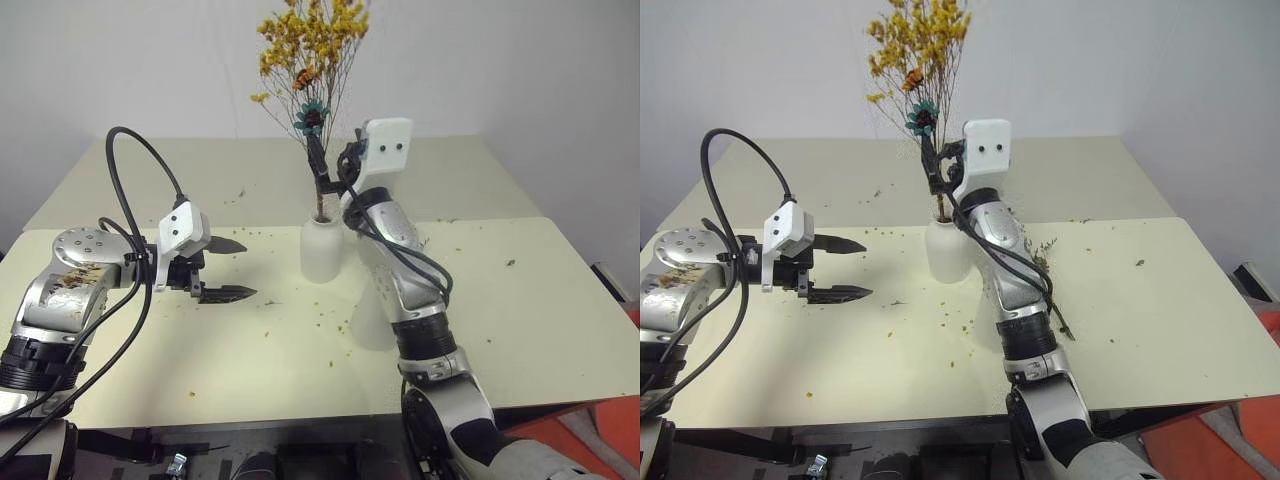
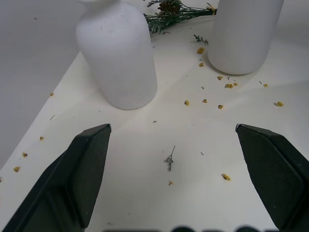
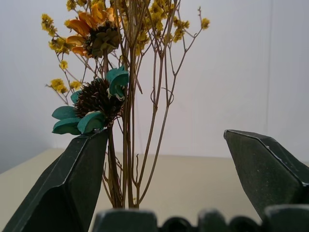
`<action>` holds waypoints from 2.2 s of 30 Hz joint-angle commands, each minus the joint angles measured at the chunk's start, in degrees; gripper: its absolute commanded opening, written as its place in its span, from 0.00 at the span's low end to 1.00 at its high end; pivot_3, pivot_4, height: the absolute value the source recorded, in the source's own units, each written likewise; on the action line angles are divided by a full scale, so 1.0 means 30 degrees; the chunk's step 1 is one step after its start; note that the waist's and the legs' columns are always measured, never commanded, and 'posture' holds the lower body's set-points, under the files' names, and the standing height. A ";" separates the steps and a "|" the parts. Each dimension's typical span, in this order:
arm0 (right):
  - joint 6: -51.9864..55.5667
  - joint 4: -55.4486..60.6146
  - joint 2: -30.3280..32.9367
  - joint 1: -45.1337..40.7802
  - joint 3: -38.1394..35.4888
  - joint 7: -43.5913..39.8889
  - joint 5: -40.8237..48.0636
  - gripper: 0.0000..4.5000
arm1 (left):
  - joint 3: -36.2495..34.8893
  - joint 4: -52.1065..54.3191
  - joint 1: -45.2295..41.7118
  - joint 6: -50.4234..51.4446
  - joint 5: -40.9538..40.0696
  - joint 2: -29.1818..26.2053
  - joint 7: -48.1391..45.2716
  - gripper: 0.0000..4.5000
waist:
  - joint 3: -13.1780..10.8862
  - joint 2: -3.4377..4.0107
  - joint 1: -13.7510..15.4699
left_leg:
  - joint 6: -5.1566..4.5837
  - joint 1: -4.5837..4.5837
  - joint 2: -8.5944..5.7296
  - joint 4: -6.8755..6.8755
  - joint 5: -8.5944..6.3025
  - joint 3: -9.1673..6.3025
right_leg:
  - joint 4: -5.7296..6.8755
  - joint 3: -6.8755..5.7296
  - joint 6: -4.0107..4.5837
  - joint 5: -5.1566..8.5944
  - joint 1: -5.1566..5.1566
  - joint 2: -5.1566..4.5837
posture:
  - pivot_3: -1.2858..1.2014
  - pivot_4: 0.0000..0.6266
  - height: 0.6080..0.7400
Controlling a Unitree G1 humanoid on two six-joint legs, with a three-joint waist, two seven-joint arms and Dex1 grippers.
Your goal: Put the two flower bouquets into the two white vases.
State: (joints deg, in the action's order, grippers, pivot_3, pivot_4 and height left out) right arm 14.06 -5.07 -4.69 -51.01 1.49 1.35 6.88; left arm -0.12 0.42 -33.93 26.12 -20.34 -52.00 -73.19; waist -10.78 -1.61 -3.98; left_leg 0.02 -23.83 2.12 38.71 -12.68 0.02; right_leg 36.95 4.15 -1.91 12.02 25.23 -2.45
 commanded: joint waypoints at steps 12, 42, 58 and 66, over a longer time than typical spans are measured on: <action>0.1918 0.4237 0.1561 0.2192 0.1130 -0.1919 -0.0519 1.00 | 0.0022 -0.0226 -0.0633 -0.0661 0.0137 -0.0139 -0.0191 1.00 | 0.0000 -0.0001 0.0004 | 0.0000 0.0000 -0.0003 0.0000 0.0000 0.0001 | -0.0001 0.0000 -0.0004 0.0004 -0.0002 0.0000 | 0.52 0.24 1.00; 1.3127 0.9135 1.1310 0.2029 -0.4790 -0.5081 0.2736 1.00 | -0.0207 0.1232 -0.0457 -0.0104 -0.1304 0.0071 -0.0702 1.00 | -0.0001 -0.0005 0.0383 | -0.0001 -0.0008 -0.0006 -0.0001 0.0000 0.0006 | -0.0041 -0.0006 -0.0004 0.0010 -0.0016 -0.0006 | 0.52 0.24 1.00; 1.8258 0.4884 2.1735 0.3106 0.0358 -1.5451 0.5699 1.00 | 0.2908 0.1683 -0.1771 -0.1163 -0.0271 0.2536 -0.1525 1.00 | -0.0005 -0.0013 0.0391 | -0.0002 -0.0003 -0.0016 0.0006 0.0000 0.0038 | -0.0080 0.0036 -0.0120 0.0092 -0.0031 -0.0005 | 0.52 0.24 1.00; 1.6342 -0.0077 2.0508 0.0716 0.3965 -1.7870 0.4207 1.00 | 0.3335 0.1899 -0.1764 -0.0991 0.0006 0.3135 -0.1284 1.00 | -0.0006 -0.0015 0.0405 | -0.0003 0.0006 -0.0015 0.0037 0.0001 0.0040 | -0.0061 0.0039 -0.0135 0.0091 -0.0030 -0.0001 | 0.52 0.24 1.00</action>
State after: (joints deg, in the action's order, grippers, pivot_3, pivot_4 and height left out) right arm 65.36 -3.44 57.11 -46.80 12.71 -50.63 20.99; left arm 10.29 4.38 -38.38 23.70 -20.31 -42.47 -77.18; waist -10.79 -1.66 -2.77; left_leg 0.01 -23.82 2.07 38.81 -12.67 0.14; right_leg 36.76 4.28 -2.31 12.29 25.14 -2.46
